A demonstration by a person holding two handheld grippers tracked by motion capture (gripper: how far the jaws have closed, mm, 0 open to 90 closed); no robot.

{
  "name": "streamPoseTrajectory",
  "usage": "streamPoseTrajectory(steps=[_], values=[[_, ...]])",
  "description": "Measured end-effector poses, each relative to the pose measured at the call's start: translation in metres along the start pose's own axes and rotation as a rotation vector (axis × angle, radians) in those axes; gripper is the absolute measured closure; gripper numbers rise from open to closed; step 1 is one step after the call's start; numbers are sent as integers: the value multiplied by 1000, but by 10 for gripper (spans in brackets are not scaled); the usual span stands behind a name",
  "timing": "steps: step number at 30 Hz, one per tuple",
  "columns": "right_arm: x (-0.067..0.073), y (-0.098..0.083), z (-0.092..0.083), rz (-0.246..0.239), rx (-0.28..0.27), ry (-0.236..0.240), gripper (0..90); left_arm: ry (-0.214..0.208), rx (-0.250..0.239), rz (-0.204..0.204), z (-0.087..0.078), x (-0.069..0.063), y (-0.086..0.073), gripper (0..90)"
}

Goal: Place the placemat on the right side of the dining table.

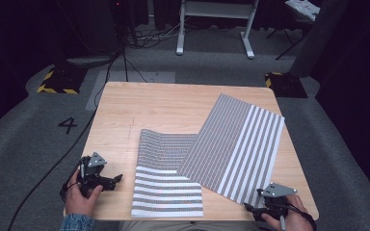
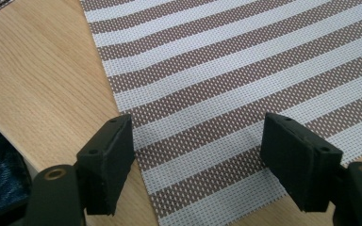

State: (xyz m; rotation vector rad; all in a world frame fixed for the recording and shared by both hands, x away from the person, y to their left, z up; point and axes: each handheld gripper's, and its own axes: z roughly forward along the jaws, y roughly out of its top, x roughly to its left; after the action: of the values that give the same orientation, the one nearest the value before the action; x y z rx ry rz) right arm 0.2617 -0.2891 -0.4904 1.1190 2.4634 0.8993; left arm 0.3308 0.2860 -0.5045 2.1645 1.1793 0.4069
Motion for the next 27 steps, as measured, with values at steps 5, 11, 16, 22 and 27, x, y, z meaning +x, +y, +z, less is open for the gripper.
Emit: streamPoseTrajectory(steps=[5,11,16,22,27], values=[[-2,0,0,-4,-7,-1,296,-1,0,-1,0,0,0,4],[-17,-1,-3,-7,-25,-5,644,0,0,0,0,0,0,4],[-23,3,-9,-63,-7,-26,804,0,0,0,0,0,0,4],[-33,5,-27,-89,5,-61,809,0,0,0,0,0,0,4],[-52,-6,-43,-68,11,-101,773,3,1,1,0,0,0,4]])
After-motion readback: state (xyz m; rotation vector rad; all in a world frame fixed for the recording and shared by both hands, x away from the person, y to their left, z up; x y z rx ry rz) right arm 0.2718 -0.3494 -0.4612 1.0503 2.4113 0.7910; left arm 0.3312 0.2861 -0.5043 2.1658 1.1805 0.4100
